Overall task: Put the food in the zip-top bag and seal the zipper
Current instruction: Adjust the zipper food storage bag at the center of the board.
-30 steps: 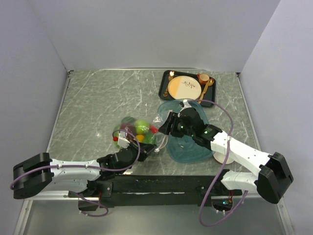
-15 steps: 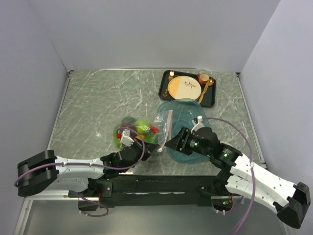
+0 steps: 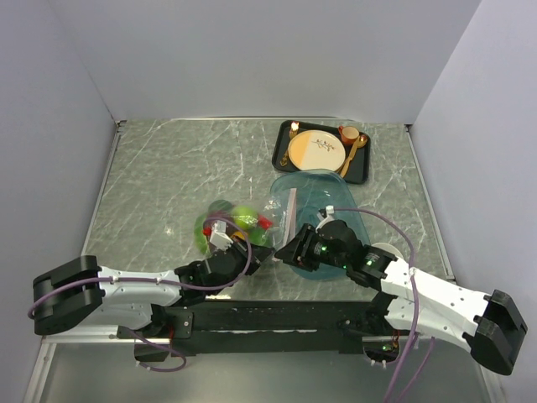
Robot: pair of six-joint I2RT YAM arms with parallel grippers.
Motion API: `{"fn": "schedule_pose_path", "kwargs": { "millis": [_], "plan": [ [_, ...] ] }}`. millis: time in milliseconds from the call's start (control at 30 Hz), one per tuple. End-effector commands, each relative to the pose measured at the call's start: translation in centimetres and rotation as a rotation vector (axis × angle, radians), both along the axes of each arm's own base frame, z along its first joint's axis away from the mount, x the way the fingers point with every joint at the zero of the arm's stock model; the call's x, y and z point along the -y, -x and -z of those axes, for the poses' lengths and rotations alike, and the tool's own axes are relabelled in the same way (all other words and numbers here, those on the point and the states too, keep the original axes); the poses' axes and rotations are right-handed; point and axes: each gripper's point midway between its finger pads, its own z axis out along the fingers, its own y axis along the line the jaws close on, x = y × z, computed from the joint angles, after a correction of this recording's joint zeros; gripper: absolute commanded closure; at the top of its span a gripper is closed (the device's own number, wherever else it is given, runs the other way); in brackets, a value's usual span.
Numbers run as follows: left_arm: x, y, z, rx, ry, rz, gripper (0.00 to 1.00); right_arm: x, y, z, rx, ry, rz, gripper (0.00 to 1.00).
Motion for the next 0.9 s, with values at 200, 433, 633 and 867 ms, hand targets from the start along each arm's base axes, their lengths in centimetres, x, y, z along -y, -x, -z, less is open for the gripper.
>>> {"fn": "schedule_pose_path", "kwargs": {
  "millis": [200,433,633,867],
  "plan": [
    [1.5,0.0,-2.5,0.034,0.064,0.032,0.99,-0.5,-0.5,-1.7,0.04,-0.065,0.022,0.72],
    [1.6,0.0,-2.4,0.031,0.068,0.039,0.98,-0.3,-0.6,-1.8,0.053,-0.058,0.03,0.92],
    [0.7,0.2,-2.2,0.019,0.077,0.025,0.53,0.6,-0.8,-1.5,0.062,-0.048,0.07,0.97],
    [0.1,1.2,-2.0,0.003,0.102,0.034,0.43,1.5,-1.3,-1.6,0.088,-0.041,0.118,0.97]
  ]
}}
